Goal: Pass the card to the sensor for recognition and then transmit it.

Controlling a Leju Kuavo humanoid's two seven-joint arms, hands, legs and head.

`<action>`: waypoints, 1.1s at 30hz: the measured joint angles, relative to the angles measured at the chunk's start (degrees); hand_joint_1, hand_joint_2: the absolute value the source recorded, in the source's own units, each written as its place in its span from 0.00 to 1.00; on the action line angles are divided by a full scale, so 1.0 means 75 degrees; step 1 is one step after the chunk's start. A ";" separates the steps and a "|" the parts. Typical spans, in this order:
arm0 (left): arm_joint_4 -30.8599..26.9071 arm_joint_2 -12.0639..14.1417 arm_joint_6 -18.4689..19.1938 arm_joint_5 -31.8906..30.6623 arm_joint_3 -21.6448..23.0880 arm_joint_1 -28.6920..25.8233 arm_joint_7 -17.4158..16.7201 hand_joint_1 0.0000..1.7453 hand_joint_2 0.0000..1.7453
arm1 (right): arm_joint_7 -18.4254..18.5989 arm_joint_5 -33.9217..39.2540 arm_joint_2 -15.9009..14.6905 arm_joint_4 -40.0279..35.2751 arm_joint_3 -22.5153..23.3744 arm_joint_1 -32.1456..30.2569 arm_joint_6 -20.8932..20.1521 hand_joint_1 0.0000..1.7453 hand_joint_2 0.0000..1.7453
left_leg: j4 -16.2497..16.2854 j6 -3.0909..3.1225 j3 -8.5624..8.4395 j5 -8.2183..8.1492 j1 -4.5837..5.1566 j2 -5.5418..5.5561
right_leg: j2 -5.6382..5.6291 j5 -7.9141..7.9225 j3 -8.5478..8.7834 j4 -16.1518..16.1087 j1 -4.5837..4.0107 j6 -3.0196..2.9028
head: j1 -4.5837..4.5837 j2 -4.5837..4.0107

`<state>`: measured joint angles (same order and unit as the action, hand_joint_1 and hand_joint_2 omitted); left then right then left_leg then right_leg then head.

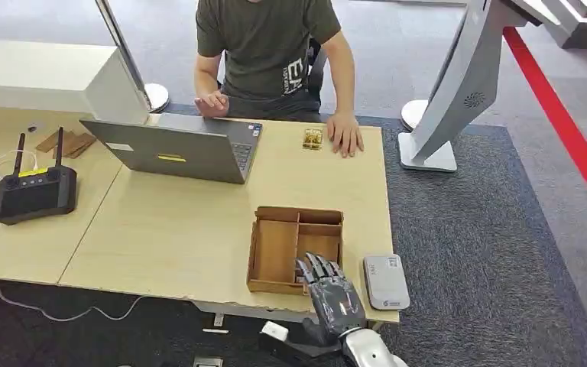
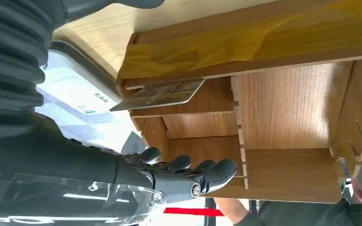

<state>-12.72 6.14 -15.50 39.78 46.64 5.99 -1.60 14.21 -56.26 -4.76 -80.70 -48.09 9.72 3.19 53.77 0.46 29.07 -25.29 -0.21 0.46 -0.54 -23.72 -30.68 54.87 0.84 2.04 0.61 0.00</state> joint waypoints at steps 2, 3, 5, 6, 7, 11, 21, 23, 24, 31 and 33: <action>0.0000 0.0000 0.0000 -0.0012 0.0000 0.0000 0.0000 0.00 1.00 | 0.0003 -0.0023 0.0029 0.0090 0.0009 0.0013 0.0044 0.00 1.00 | 0.0000 0.0000 0.0000 0.0000 0.0000 -0.0001 | 0.0000 0.0000 0.0000 0.0000 0.0000 0.0000 | 0.0000 0.0000; 0.0000 0.0000 0.0000 -0.0012 0.0000 0.0001 0.0000 0.00 1.00 | 0.0003 -0.0029 0.0044 0.0137 0.0012 0.0019 0.0047 0.00 1.00 | 0.0000 0.0000 -0.0001 0.0000 0.0000 -0.0001 | 0.0000 0.0000 0.0000 0.0000 0.0000 0.0000 | 0.0000 0.0000; 0.0000 0.0000 0.0000 -0.0012 0.0000 0.0000 0.0000 0.00 1.00 | 0.0003 -0.0044 0.0064 0.0210 0.0018 0.0033 0.0050 0.00 1.00 | 0.0000 0.0000 0.0000 0.0000 0.0000 0.0000 | 0.0000 0.0000 0.0000 0.0000 0.0000 0.0000 | 0.0000 0.0000; 0.0000 0.0000 0.0000 -0.0012 0.0000 -0.0001 0.0000 0.00 1.00 | 0.0003 -0.0044 0.0070 0.0242 0.0029 0.0038 0.0056 0.00 1.00 | 0.0000 0.0000 0.0000 0.0000 0.0000 0.0000 | 0.0000 0.0000 0.0000 0.0000 0.0000 0.0000 | 0.0000 0.0000; 0.0000 0.0000 0.0000 -0.0014 0.0000 0.0000 0.0000 0.00 1.00 | 0.0009 -0.0067 0.0084 0.0274 0.0038 0.0044 0.0061 0.00 1.00 | 0.0000 0.0000 -0.0001 0.0000 0.0000 -0.0001 | 0.0000 0.0000 0.0000 0.0000 0.0000 0.0000 | 0.0000 0.0000; 0.0000 -0.0003 0.0000 -0.0038 0.0000 -0.0001 0.0000 0.00 1.00 | 0.0163 -0.0271 0.0093 0.0382 0.0064 0.0058 0.0271 0.00 1.00 | 0.0000 0.0000 -0.0001 0.0000 0.0000 -0.0001 | 0.0000 0.0000 0.0000 0.0000 0.0000 0.0000 | 0.0000 0.0000; 0.0003 -0.0003 0.0032 -0.0116 0.0000 -0.0001 0.0003 0.00 1.00 | 0.0309 -0.0563 0.0093 0.0391 0.0268 0.0045 0.0755 0.00 1.00 | 0.0001 0.0000 -0.0002 0.0000 0.0000 -0.0001 | 0.0000 0.0000 -0.0001 0.0000 0.0000 0.0000 | 0.0000 0.0000; 0.0006 -0.0003 0.0032 -0.0117 0.0000 -0.0001 0.0006 0.00 1.00 | 0.0309 -0.0568 0.0096 0.0391 0.0323 0.0037 0.0833 0.00 1.00 | 0.0001 0.0000 -0.0002 0.0000 0.0000 -0.0001 | 0.0000 0.0000 -0.0001 0.0000 0.0000 0.0000 | 0.0000 0.0000; 0.0006 -0.0003 0.0032 -0.0117 0.0000 -0.0002 0.0009 0.00 1.00 | 0.0306 -0.0565 0.0096 0.0391 0.0350 0.0036 0.0857 0.00 1.00 | 0.0001 0.0000 -0.0002 0.0000 0.0000 -0.0001 | 0.0000 0.0000 -0.0001 0.0000 0.0000 0.0000 | 0.0000 0.0000; 0.0009 -0.0003 0.0032 -0.0084 0.0000 -0.0002 0.0015 0.00 1.00 | 0.0216 -0.0478 0.0105 0.0399 0.0417 0.0031 0.0877 0.00 1.00 | 0.0000 0.0000 -0.0002 0.0000 0.0000 -0.0001 | 0.0000 0.0000 -0.0001 0.0000 0.0000 0.0000 | 0.0000 0.0000; 0.0009 -0.0003 0.0032 -0.0044 -0.0003 -0.0001 0.0044 0.00 1.00 | 0.0148 -0.0379 0.0108 0.0399 0.0425 0.0031 0.0866 0.00 1.00 | 0.0000 0.0000 -0.0001 0.0000 0.0000 -0.0001 | 0.0000 0.0000 -0.0001 0.0000 0.0000 0.0000 | 0.0000 0.0000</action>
<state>-12.66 6.12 -15.26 39.45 46.62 5.98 -1.27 15.32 -59.10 -3.96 -77.70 -44.89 9.95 9.68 53.77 0.46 29.06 -25.29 -0.21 0.46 -0.54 -23.72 -30.69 54.87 0.84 2.04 0.61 0.00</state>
